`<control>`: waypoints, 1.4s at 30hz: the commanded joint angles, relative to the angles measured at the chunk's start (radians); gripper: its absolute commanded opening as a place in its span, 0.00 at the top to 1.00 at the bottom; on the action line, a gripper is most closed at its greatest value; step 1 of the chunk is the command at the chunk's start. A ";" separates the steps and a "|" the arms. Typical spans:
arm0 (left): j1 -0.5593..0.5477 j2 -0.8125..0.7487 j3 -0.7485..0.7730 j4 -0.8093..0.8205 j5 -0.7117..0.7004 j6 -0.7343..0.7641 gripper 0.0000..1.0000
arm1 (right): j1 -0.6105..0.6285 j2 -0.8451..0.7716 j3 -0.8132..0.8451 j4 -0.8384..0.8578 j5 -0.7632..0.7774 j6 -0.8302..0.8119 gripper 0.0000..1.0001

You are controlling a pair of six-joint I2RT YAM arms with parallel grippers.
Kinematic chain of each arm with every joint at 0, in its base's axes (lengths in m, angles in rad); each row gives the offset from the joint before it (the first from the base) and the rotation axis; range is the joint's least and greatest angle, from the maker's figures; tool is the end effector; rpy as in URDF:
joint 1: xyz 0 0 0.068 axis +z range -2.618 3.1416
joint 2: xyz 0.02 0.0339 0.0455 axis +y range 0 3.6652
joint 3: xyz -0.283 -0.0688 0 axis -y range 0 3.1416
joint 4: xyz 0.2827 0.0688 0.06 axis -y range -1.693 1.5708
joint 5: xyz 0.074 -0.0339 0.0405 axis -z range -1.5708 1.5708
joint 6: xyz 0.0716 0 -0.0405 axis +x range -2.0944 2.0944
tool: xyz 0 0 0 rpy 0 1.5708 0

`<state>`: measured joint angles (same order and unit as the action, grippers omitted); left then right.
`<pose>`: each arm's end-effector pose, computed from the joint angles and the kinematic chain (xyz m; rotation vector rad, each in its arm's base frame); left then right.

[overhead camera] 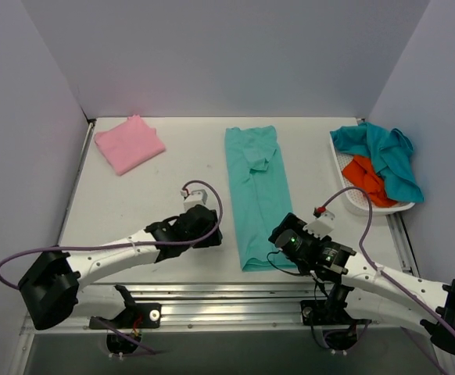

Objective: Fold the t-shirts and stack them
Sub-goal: Rotate the tshirt 90 degrees, then grab the bottom of the folded rectangular tshirt with both arms

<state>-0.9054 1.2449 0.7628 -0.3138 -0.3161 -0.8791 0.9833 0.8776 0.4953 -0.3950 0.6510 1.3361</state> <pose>0.2071 -0.2278 0.2022 -0.1230 2.3729 -0.5161 0.1565 0.1567 0.1895 0.6904 2.1053 0.5467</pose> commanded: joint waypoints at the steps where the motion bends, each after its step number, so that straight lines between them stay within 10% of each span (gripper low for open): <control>1: -0.082 0.068 -0.032 0.010 0.054 -0.056 0.33 | 0.008 -0.034 0.037 -0.117 0.046 -0.014 0.04; 15: -0.225 0.329 0.063 0.180 0.118 -0.129 0.33 | 0.008 -0.120 -0.001 -0.146 0.067 0.063 0.05; 22: -0.237 0.261 -0.106 0.436 0.058 -0.290 0.33 | 0.008 -0.088 -0.018 -0.111 0.076 0.064 0.05; 42: -0.285 0.249 -0.146 0.480 -0.031 -0.376 0.36 | -0.006 -0.057 -0.035 -0.061 0.096 0.049 0.05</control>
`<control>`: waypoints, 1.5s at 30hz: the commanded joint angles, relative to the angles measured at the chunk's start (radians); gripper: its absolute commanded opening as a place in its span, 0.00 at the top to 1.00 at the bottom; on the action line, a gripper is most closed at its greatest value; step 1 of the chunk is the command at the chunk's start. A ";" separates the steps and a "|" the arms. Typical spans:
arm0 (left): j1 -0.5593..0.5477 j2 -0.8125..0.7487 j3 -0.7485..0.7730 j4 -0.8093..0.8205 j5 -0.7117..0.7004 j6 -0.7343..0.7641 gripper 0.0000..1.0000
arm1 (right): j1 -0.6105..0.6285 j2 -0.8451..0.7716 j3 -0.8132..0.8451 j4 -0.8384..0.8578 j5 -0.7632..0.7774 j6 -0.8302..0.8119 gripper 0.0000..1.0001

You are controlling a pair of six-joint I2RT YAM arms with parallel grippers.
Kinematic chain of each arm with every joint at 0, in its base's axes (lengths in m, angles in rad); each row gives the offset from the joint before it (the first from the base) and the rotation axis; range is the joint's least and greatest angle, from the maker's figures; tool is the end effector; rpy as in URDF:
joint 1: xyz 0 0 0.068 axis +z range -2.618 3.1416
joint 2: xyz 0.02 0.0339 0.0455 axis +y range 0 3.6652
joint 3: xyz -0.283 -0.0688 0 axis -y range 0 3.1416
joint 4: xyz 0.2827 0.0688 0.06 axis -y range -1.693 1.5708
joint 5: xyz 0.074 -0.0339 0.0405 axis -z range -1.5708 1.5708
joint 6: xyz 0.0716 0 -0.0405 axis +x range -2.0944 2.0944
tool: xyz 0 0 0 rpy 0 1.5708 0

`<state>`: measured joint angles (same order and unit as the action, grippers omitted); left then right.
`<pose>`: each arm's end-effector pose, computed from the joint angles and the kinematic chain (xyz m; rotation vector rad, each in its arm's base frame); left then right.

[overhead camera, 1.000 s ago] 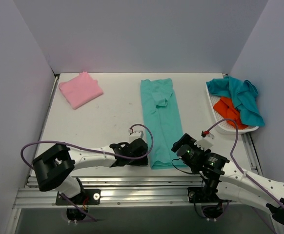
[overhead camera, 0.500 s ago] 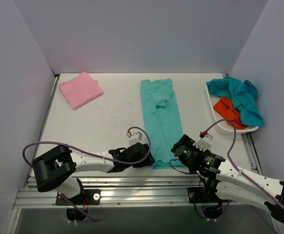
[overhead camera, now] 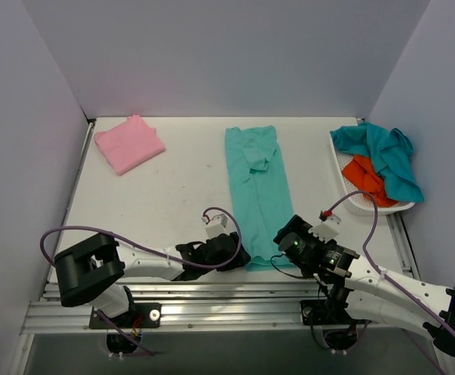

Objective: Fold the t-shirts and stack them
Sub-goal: Grab the bottom of the folded rectangular tshirt with both arms

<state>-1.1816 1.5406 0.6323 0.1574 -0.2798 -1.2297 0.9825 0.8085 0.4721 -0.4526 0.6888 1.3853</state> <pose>0.1462 -0.3043 0.1129 -0.2096 2.4552 -0.8747 0.1501 0.1430 0.1898 0.7508 2.0686 0.5362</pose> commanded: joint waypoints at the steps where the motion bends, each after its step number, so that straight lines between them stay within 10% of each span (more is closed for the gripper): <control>1: -0.009 -0.066 -0.014 -0.001 -0.074 -0.024 0.36 | -0.010 0.015 -0.013 0.000 0.058 -0.003 0.05; 12: -0.021 -0.220 -0.131 0.085 -0.206 -0.042 0.34 | -0.057 0.032 -0.030 0.063 0.032 -0.063 0.05; 45: -0.019 0.242 -0.135 0.697 0.071 -0.051 0.35 | -0.117 0.035 -0.058 0.124 -0.017 -0.118 0.06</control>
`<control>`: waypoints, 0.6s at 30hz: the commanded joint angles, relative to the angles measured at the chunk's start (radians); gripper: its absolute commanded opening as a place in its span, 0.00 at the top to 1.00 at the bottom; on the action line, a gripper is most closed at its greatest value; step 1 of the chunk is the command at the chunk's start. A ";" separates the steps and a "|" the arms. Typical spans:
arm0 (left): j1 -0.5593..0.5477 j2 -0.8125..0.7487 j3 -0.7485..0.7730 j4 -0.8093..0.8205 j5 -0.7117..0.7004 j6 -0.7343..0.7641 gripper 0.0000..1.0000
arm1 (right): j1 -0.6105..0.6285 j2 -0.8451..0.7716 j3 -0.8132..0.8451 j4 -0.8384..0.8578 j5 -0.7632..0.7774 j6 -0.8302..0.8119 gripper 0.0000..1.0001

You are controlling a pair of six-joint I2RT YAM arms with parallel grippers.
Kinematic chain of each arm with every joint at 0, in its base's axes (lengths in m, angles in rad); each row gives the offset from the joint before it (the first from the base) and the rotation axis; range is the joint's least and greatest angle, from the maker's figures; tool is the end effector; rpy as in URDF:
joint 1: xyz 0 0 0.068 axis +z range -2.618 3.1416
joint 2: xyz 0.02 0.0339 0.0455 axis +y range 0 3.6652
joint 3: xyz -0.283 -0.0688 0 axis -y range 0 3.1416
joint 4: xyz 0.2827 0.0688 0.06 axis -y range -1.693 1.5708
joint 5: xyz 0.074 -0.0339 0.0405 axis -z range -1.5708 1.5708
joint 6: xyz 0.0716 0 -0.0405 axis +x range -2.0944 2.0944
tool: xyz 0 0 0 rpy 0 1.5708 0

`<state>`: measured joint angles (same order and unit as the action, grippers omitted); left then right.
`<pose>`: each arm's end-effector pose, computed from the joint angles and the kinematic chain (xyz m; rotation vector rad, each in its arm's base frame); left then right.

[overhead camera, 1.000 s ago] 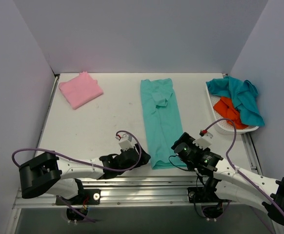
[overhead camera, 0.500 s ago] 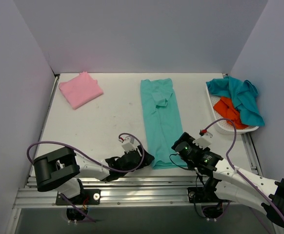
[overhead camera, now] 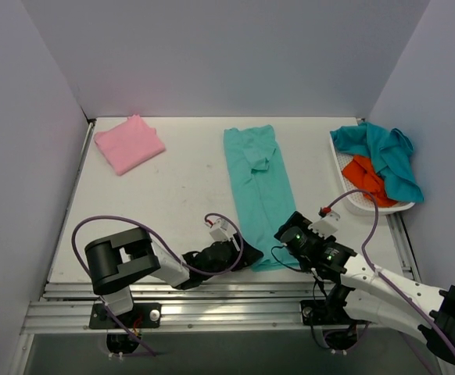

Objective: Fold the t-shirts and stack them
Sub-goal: Grab the bottom of the folded rectangular tshirt with both arms

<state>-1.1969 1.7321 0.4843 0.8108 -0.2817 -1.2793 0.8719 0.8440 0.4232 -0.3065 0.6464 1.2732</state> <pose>0.1432 -0.3106 0.0834 -0.2934 2.2229 -1.2403 0.1697 0.1349 0.1771 0.7447 2.0413 0.5029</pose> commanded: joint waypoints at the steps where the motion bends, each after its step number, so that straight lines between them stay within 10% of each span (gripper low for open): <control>1: -0.004 0.060 0.016 0.048 0.087 -0.005 0.37 | -0.008 -0.002 -0.009 -0.023 0.025 -0.005 0.06; 8: -0.003 0.043 0.030 0.004 0.088 0.008 0.69 | -0.010 -0.014 -0.012 -0.034 0.024 -0.002 0.06; 18: 0.037 -0.006 -0.021 -0.032 0.078 0.012 0.91 | -0.010 -0.023 -0.015 -0.034 -0.001 -0.001 0.07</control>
<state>-1.1877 1.7775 0.4938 0.7971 -0.2012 -1.2751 0.8692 0.8330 0.4168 -0.3092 0.6384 1.2739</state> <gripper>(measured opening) 0.102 0.932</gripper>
